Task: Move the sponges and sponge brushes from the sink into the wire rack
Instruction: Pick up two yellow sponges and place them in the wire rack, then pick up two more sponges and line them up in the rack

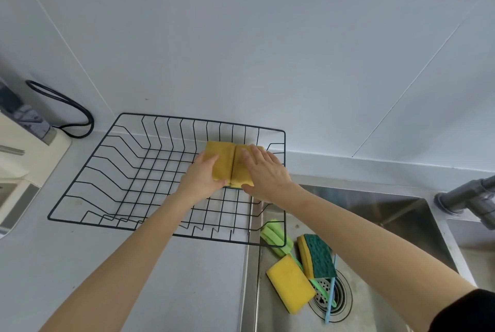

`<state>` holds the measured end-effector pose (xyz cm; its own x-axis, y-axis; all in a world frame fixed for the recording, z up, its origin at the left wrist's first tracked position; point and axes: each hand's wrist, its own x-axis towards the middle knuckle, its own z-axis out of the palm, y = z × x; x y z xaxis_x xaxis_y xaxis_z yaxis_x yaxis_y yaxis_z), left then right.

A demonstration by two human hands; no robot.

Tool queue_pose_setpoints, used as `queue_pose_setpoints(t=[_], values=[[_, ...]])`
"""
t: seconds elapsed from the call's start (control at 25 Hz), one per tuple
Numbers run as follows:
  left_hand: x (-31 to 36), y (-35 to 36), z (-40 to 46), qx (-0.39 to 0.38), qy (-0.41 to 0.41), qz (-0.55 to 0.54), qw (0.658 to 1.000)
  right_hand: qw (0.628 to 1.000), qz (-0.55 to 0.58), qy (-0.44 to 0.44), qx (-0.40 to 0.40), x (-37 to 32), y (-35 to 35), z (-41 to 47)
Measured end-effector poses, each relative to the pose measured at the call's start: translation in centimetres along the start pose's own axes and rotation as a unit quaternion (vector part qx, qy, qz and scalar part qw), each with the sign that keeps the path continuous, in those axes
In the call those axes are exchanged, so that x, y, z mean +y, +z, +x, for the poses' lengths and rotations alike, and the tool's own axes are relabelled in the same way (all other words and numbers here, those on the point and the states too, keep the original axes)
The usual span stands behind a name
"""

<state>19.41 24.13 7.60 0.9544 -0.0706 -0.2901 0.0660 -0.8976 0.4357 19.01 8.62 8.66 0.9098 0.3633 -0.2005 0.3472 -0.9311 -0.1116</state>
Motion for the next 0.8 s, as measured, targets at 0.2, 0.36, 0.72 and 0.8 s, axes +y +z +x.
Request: queue_pose_setpoints(t=[0.2,0.36,0.72,0.8], values=[[2.7,-1.8,-2.1,0.016,0.030,0.020,0.999,1.000,0.012,0.010,0.013,0.8,-2.2,-3.2],[5.8,-3.2,-4.8,0.034,0.074,0.017,0.997,0.999,0.025,0.033,0.034,1.3,-4.2,-6.5],[11.5,-1.6,-11.3,0.049,0.127,0.018,0.991,0.995,0.027,0.076,0.053,3.9,-5.6,-15.4],[12.8,-0.7,-12.4,0.045,0.145,0.016,0.988,0.995,0.031,0.086,0.047,4.8,-5.3,-17.2]])
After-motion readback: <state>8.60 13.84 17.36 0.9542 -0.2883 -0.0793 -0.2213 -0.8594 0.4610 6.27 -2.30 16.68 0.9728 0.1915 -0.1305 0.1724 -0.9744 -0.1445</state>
